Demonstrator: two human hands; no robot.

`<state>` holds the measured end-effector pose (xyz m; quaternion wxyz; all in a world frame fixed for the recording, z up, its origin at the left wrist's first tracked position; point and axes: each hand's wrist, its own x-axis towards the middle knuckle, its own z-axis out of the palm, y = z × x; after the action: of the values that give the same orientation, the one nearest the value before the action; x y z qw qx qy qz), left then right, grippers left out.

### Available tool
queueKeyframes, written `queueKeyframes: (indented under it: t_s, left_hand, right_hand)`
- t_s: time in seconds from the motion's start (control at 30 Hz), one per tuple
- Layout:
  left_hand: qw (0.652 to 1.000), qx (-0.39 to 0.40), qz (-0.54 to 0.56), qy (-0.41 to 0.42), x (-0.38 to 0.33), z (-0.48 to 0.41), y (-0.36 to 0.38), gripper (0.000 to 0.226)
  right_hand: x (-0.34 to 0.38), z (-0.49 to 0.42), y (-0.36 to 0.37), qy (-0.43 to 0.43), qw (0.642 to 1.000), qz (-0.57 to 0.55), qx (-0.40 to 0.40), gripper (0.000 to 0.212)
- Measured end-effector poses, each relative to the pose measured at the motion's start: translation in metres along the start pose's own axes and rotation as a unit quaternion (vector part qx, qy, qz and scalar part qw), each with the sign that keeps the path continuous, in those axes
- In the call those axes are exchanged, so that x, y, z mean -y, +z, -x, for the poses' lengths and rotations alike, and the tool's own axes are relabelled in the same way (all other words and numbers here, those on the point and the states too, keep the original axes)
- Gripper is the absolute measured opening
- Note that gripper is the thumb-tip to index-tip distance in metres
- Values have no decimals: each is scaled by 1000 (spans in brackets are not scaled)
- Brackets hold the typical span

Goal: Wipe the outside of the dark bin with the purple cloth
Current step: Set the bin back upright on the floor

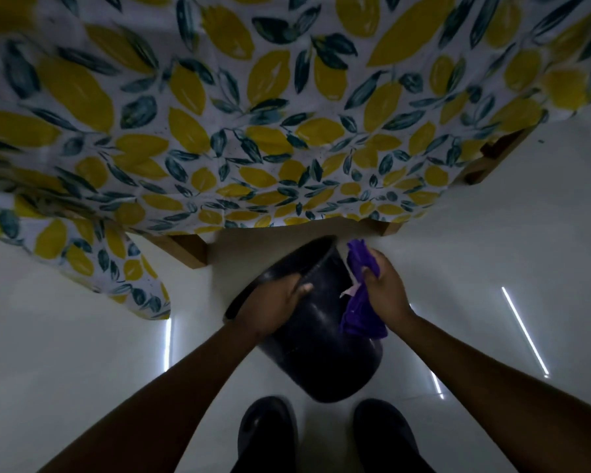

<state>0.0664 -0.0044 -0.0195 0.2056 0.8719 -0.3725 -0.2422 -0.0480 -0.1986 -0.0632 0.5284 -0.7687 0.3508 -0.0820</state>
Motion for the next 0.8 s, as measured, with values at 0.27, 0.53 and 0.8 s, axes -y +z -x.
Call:
queueKeyframes:
  t_s: [0.27,0.53,0.8]
  left_hand:
    - [975,-1,-167,149,-19,29,8,35]
    - [910,5,-279,305,0,47,12,25]
    - [944,13,-208,256,18,62,34,19]
  right_hand:
    - [51,-3,-23,-205,977,49,17,54]
    - [13,0,-10,-272,894,312,174,52]
    - [6,30,4,-155,930,331,-22,44]
